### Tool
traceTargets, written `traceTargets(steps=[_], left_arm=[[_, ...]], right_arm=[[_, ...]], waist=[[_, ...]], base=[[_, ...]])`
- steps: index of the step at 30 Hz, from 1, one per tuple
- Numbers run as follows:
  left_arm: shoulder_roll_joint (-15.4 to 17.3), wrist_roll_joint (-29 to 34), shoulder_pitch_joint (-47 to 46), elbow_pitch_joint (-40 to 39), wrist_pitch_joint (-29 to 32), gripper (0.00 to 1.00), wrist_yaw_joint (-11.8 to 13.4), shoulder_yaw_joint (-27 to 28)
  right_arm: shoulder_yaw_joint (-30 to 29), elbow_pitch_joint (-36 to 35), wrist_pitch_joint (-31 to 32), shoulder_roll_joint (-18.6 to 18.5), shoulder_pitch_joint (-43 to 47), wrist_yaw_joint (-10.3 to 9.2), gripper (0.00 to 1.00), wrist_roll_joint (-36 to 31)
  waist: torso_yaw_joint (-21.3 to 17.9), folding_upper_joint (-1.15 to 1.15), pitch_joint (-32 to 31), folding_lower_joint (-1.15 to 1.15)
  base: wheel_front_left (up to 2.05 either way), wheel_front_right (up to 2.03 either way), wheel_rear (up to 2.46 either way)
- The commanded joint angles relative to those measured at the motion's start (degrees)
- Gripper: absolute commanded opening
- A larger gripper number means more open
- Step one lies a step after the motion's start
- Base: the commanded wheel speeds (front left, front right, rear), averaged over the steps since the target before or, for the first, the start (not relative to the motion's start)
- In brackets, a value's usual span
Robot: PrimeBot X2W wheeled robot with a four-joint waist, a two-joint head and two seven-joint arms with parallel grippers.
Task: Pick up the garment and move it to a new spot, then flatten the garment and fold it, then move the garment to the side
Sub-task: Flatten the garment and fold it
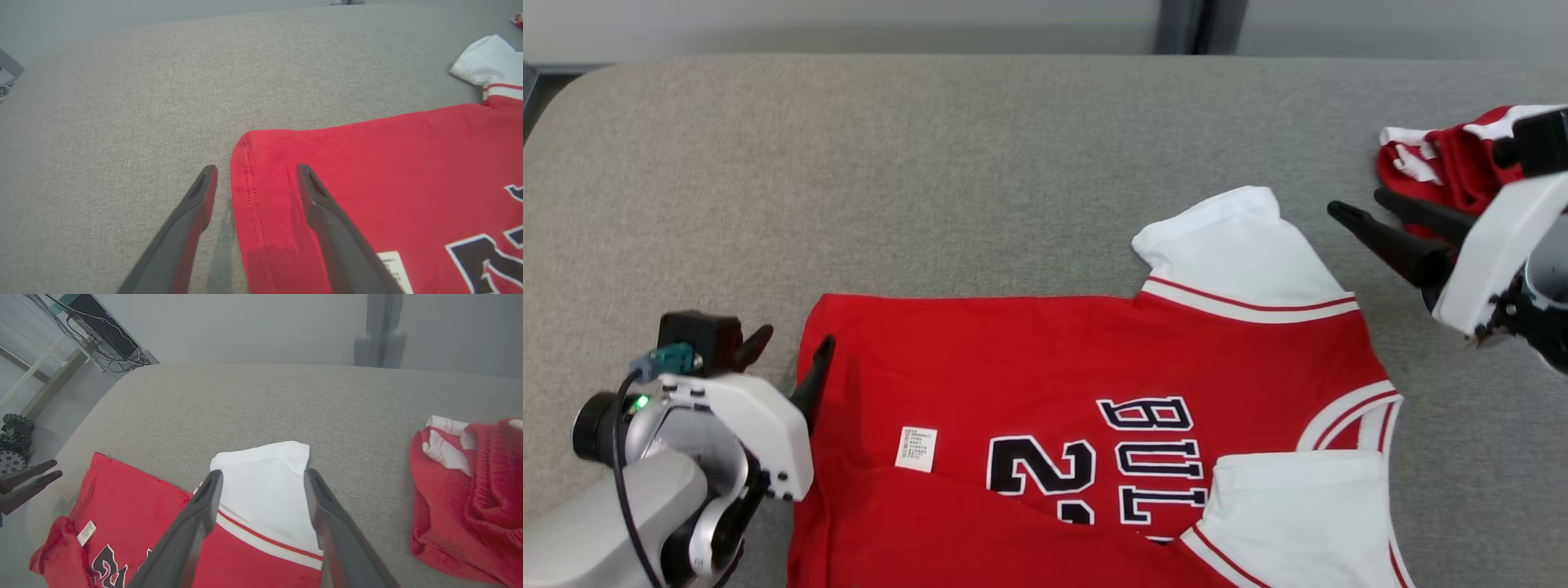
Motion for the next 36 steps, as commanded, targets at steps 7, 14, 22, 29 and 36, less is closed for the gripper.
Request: traceTargets(steps=[7,14,22,29,36], left_arm=[[-4.7,-0.5,-7.0,6.9,5.0,1.0,-3.6,-0.4],[-7.9,0.7,-11.1,9.7,6.6,1.0,-5.9,-1.2],[-9.1,1.1,-13.0,11.3,7.2,1.0,-7.9,-1.6],[-9.9,1.5,-14.5,12.2,7.2,1.0,-8.8,-1.8],[-10.4,1.6,-15.0,13.3,7.6,1.0,-9.5,-2.1]], right_arm=[[1.0,9.4,8.3,4.7,-7.3,0.03,1.0,-1.6],[1.4,18.0,15.2,7.7,-11.1,0.04,1.0,-1.2],[1.8,23.2,21.0,9.9,-12.1,0.03,1.0,0.3],[2.2,25.4,24.4,11.9,-11.4,0.02,1.0,1.7],[2.3,23.2,24.9,12.4,-10.5,0.04,0.0,2.2]], waist=[[3.9,0.0,5.5,0.0],[5.8,0.0,8.8,0.0],[6.6,0.0,10.0,0.0],[6.7,0.0,11.2,0.0],[6.6,0.0,11.2,0.0]], base=[[0.0,0.0,0.0],[0.0,0.0,0.0],[0.0,0.0,0.0],[0.0,0.0,0.0],[0.0,0.0,0.0]])
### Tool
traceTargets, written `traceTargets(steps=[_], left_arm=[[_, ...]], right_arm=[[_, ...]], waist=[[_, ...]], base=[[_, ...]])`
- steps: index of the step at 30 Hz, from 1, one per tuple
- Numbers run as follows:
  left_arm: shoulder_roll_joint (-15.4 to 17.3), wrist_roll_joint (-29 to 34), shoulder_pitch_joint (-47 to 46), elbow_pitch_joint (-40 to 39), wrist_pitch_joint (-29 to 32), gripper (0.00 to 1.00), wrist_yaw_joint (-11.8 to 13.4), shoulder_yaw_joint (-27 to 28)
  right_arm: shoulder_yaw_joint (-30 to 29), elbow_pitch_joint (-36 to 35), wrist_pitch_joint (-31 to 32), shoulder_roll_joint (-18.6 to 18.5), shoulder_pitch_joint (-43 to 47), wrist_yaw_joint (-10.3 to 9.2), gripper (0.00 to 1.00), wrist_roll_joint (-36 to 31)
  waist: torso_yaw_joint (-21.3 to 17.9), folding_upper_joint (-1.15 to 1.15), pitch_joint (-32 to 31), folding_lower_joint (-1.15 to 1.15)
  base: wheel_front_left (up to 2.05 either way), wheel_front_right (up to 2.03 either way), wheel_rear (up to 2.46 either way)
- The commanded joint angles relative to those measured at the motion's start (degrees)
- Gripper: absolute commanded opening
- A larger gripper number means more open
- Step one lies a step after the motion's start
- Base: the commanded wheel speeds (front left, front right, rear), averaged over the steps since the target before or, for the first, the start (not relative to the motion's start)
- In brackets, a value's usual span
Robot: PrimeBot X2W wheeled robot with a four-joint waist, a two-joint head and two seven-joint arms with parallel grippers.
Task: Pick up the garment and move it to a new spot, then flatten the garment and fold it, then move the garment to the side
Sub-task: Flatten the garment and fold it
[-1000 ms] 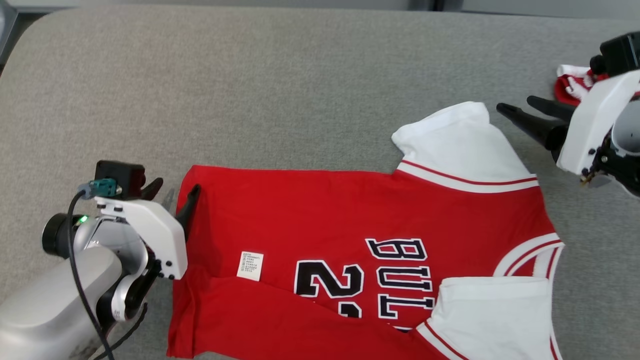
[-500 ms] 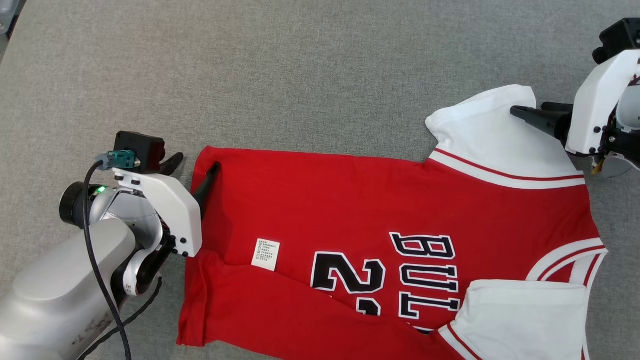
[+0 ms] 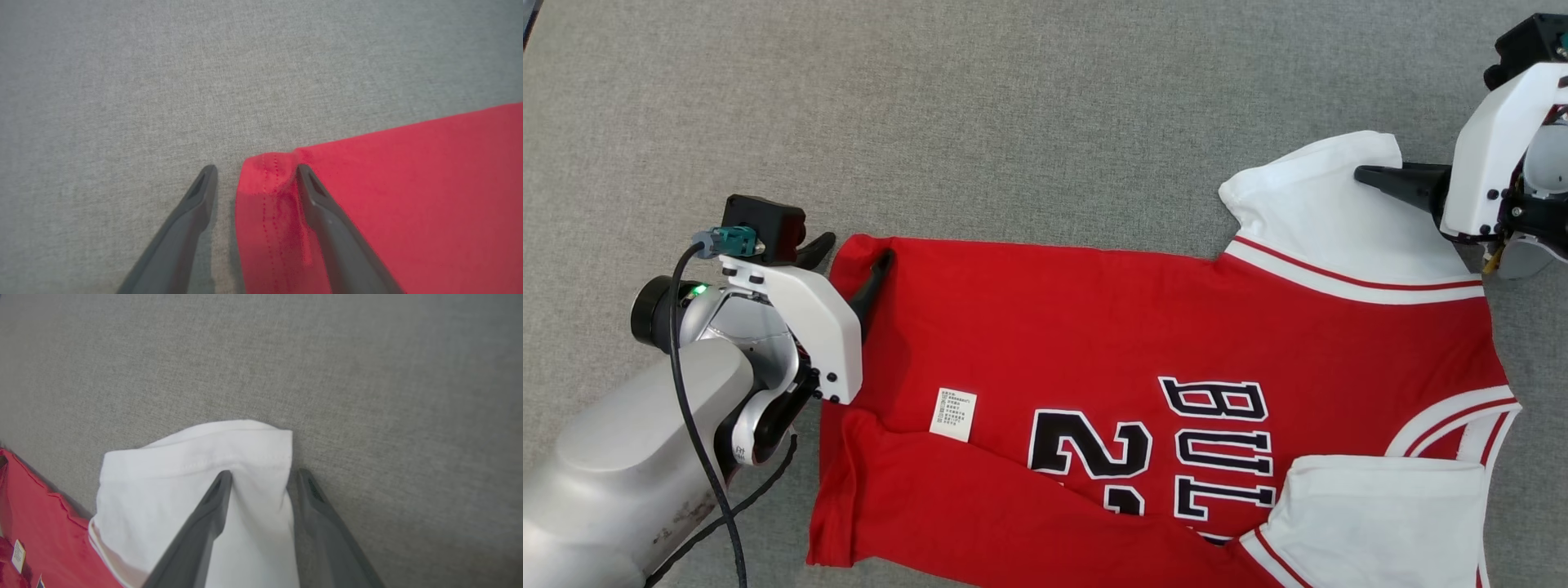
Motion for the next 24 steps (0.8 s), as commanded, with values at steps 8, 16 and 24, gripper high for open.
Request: traceTargets(steps=[8,16,24], left_arm=[[0.2,0.4,-0.8,1.2,-0.6,0.0,-1.1,-0.2],[0.4,0.7,-0.1,1.1,-2.5,0.0,-1.0,0.3],[1.9,-0.2,2.3,0.5,-2.8,0.0,-1.2,0.0]], right_arm=[[0.3,-3.0,-2.0,0.2,2.3,0.03,0.0,-0.3],[-0.6,-4.5,-4.9,-0.4,2.3,0.03,0.0,-0.4],[-1.6,-6.8,-7.7,-1.6,4.2,0.03,0.0,1.0]], waist=[[-0.2,0.0,-0.9,0.0],[-0.6,0.0,-1.9,0.0],[-1.5,0.0,-4.3,0.0]], base=[[0.0,0.0,0.0],[0.0,0.0,0.0],[0.0,0.0,0.0]])
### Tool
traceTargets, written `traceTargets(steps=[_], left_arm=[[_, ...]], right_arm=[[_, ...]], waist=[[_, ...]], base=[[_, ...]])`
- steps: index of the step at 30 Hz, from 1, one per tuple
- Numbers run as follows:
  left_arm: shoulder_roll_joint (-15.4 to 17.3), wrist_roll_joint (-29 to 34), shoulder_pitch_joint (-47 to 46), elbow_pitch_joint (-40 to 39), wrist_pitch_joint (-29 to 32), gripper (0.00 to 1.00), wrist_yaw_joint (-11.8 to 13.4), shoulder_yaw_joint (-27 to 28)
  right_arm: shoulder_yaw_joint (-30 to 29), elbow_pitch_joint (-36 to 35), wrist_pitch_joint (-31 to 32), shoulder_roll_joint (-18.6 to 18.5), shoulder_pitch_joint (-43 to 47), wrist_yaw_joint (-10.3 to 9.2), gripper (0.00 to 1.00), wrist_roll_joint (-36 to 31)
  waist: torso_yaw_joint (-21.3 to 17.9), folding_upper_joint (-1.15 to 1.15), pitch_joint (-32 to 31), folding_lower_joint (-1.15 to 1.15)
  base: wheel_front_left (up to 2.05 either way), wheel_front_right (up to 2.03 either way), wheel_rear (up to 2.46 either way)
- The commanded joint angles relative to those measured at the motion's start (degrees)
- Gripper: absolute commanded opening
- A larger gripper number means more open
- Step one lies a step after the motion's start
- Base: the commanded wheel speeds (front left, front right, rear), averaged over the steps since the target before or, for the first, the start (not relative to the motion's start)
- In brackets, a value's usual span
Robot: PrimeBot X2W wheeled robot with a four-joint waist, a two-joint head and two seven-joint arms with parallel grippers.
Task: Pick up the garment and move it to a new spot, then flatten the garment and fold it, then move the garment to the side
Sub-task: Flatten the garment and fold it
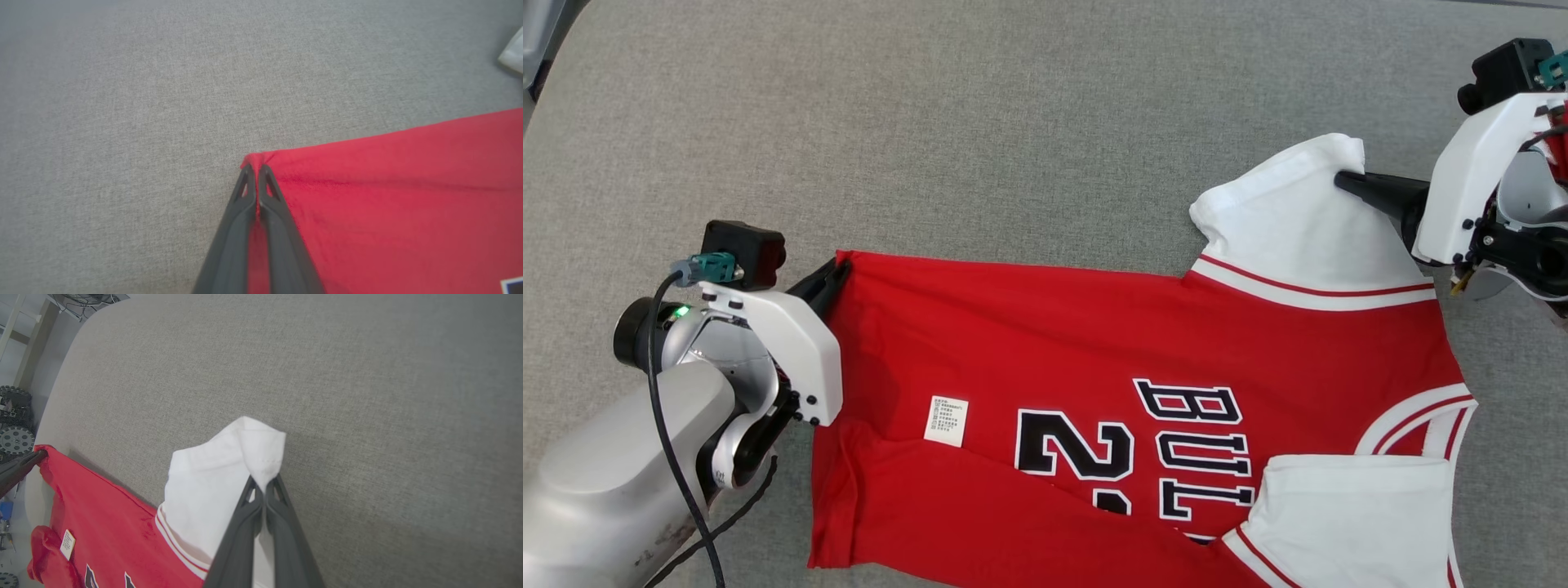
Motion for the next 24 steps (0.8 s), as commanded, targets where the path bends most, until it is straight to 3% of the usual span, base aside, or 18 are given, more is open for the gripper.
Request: traceTargets(steps=[1,12,24], left_arm=[[0.5,-0.4,0.5,0.1,0.0,0.0,-0.2,-0.1],[3.1,-0.7,2.9,-1.9,0.2,0.0,0.7,-0.6],[7.3,-1.0,7.7,-5.3,1.0,0.0,1.6,-2.5]], right_arm=[[-0.4,-0.2,-0.6,-0.7,0.8,0.02,0.0,0.4],[-1.2,-3.6,-3.8,-1.9,4.0,0.02,0.0,1.9],[-0.3,-11.5,-5.6,-6.4,9.8,0.02,0.0,2.7]], waist=[[-0.3,0.0,-0.6,0.0],[-2.2,0.0,-3.8,0.0],[-4.0,0.0,-8.8,0.0]], base=[[0.0,0.0,0.0],[0.0,0.0,0.0],[0.0,0.0,0.0]])
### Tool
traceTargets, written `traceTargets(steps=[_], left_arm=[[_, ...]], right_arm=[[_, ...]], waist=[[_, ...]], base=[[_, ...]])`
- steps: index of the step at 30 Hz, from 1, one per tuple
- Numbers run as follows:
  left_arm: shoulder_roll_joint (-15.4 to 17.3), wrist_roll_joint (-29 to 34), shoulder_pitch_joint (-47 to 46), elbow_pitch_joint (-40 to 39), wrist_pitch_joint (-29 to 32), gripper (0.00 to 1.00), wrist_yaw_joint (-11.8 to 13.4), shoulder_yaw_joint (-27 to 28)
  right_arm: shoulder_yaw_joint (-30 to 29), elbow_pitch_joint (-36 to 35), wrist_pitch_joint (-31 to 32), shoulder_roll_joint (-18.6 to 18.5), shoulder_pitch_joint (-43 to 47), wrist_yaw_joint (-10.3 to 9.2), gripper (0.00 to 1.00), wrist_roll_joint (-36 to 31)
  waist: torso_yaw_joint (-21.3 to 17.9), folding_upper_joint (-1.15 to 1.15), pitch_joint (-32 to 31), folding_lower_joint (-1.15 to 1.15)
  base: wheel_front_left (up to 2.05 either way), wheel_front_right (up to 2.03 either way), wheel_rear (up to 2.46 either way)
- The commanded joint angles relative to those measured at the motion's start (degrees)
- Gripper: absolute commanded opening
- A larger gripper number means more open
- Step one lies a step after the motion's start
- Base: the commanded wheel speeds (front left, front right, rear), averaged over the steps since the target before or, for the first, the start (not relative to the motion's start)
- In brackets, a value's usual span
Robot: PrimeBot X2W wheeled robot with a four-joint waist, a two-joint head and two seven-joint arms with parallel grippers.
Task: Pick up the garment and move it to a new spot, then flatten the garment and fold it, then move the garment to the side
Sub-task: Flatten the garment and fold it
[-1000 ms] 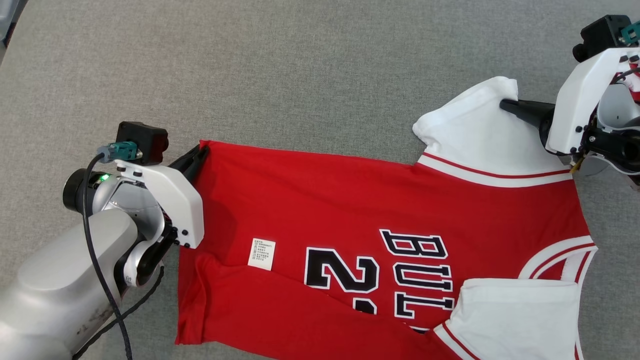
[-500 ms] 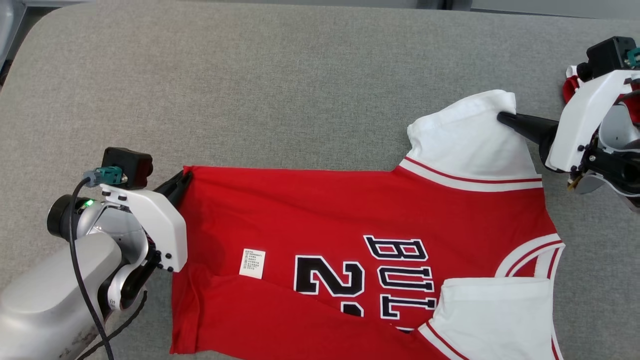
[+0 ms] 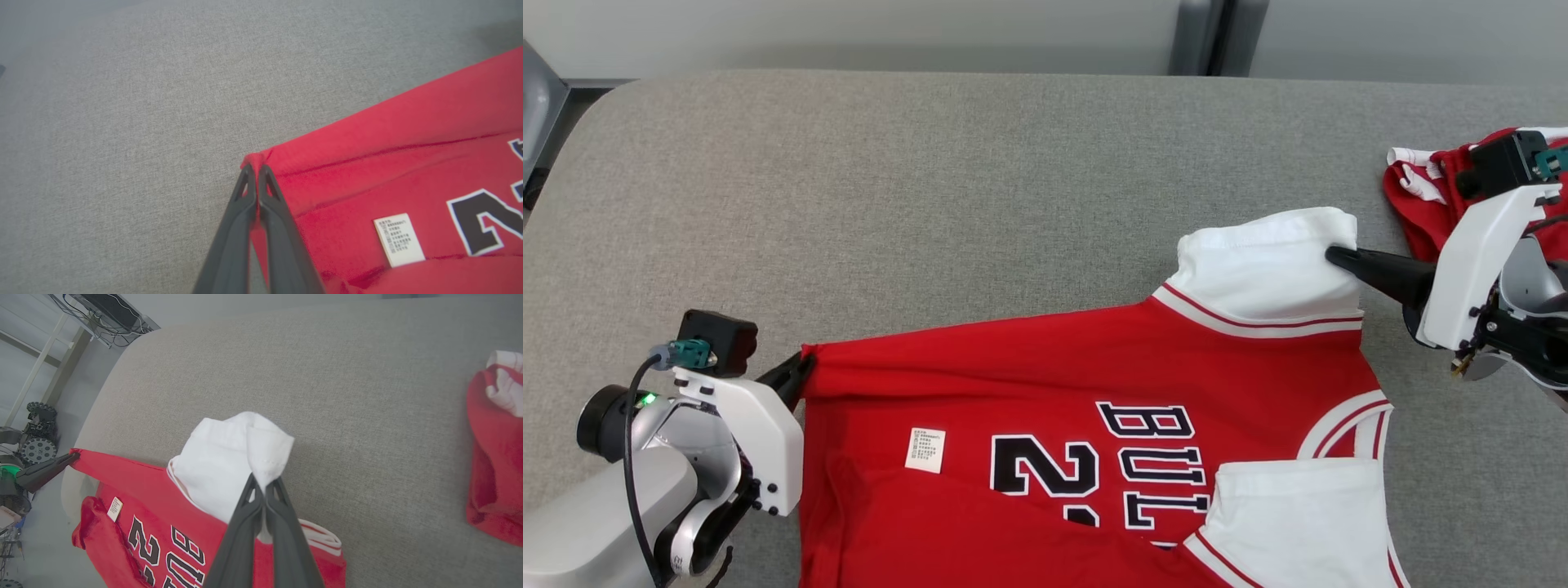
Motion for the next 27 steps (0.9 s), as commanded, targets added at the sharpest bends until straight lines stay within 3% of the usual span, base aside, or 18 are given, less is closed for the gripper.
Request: traceTargets(steps=[1,15,27], left_arm=[[0.9,-0.1,1.1,-0.5,0.2,0.0,0.4,-0.3],[4.1,-0.1,3.8,-5.2,2.1,0.0,1.9,-1.4],[7.2,-1.4,5.4,-7.0,4.1,0.0,2.3,-1.7]], right_arm=[[0.2,-1.5,-0.5,-1.2,1.3,0.02,0.0,-0.1],[0.9,-8.7,1.9,-6.2,5.9,0.02,0.0,2.7],[3.4,-15.2,8.0,-10.8,9.5,0.02,0.0,6.7]], waist=[[-0.8,0.0,-1.0,0.0],[-2.8,0.0,-3.6,0.0],[-4.4,0.0,-4.5,0.0]], base=[[0.0,0.0,0.0],[0.0,0.0,0.0],[0.0,0.0,0.0]])
